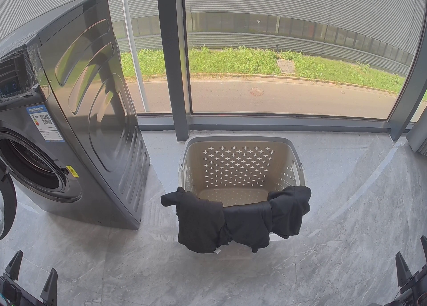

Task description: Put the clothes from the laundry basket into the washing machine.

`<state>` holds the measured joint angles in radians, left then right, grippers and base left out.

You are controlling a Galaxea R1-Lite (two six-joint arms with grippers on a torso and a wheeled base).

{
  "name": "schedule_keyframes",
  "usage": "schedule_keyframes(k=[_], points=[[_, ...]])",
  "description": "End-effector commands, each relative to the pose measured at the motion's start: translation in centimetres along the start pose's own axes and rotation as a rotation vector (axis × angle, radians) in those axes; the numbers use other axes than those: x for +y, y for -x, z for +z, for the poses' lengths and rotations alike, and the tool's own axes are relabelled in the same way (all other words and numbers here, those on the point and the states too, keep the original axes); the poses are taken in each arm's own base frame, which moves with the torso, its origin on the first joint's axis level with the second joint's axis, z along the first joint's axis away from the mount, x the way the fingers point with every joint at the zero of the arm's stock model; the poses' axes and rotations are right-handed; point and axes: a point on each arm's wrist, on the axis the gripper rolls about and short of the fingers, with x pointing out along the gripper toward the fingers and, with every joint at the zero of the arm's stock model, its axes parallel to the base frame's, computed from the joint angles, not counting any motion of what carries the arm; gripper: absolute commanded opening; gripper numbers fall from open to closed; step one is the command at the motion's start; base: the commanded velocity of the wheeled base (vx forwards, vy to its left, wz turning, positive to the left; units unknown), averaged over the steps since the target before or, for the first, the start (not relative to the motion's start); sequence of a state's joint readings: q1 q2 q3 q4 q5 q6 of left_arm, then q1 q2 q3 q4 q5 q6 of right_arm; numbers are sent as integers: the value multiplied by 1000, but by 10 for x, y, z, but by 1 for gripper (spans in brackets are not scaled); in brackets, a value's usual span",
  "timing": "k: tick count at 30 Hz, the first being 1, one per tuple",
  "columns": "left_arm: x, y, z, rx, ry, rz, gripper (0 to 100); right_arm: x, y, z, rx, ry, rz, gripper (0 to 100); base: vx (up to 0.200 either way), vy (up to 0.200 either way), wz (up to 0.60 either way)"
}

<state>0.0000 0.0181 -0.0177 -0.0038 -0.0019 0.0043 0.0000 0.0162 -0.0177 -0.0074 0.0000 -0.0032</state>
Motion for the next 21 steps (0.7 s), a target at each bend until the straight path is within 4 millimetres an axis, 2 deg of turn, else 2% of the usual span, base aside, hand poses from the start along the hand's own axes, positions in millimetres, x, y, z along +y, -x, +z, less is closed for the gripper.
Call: schedule_keyframes(k=[1,5,21], points=[[0,0,-5,-3,0,0,100,0,0,-5,1,0,0,100,0,-200,0],[0,0,-5,-3,0,0,100,0,0,-5,1,0,0,100,0,-200,0],[0,0,-5,-3,-2,0,100,0,0,-5,3,-2,-5,100,0,0,0]])
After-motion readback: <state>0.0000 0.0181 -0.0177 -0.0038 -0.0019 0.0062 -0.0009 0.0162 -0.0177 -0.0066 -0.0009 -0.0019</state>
